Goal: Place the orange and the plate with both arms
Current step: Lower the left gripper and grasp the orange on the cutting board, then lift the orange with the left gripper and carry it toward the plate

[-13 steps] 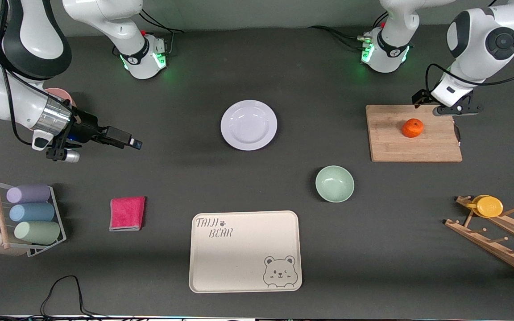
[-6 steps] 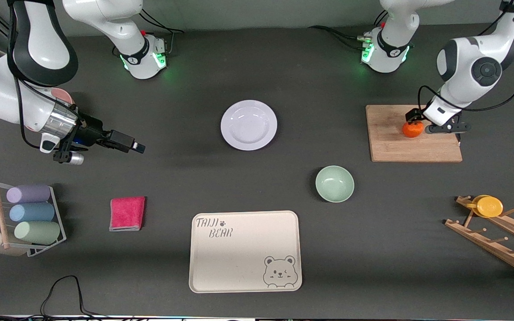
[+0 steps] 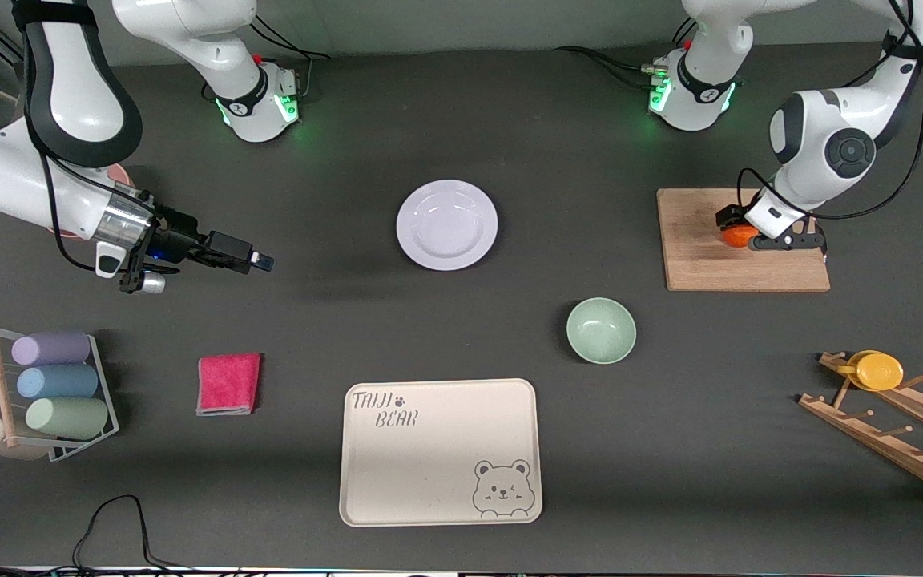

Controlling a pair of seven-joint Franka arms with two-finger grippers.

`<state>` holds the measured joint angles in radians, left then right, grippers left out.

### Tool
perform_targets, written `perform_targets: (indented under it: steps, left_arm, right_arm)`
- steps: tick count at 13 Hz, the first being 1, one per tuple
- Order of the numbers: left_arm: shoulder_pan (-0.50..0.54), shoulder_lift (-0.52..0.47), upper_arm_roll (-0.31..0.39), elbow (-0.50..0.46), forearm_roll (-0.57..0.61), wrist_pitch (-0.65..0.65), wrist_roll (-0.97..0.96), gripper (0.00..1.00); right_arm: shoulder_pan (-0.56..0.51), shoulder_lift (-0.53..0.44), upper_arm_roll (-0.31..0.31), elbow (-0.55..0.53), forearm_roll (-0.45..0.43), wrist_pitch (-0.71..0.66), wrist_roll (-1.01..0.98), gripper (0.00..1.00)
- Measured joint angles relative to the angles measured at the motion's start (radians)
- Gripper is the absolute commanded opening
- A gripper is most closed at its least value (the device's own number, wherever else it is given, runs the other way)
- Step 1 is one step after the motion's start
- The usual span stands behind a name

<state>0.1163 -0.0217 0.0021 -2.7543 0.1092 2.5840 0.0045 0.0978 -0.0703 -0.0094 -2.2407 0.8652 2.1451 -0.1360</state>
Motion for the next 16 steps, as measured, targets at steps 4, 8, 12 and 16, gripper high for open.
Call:
perform_targets:
  steps: [4, 8, 12, 16]
  left_arm:
    - [0.000, 0.000, 0.000, -0.005, 0.000, 0.000, -0.006, 0.32]
    - [0.000, -0.005, -0.002, -0.005, 0.000, 0.000, -0.010, 0.00]
    - [0.000, -0.005, -0.002, -0.004, 0.000, -0.005, -0.012, 0.00]
    - [-0.003, -0.117, -0.007, 0.112, -0.002, -0.318, -0.013, 0.00]
  right_arm:
    - [0.000, 0.003, 0.000, -0.011, 0.050, 0.000, -0.032, 1.00]
    - [-0.001, 0.024, -0.002, -0.048, 0.162, 0.002, -0.143, 1.00]
    - [-0.002, 0.036, -0.002, -0.053, 0.195, 0.005, -0.172, 1.00]
    - [-0.003, 0.051, -0.004, -0.089, 0.263, 0.006, -0.267, 1.00]
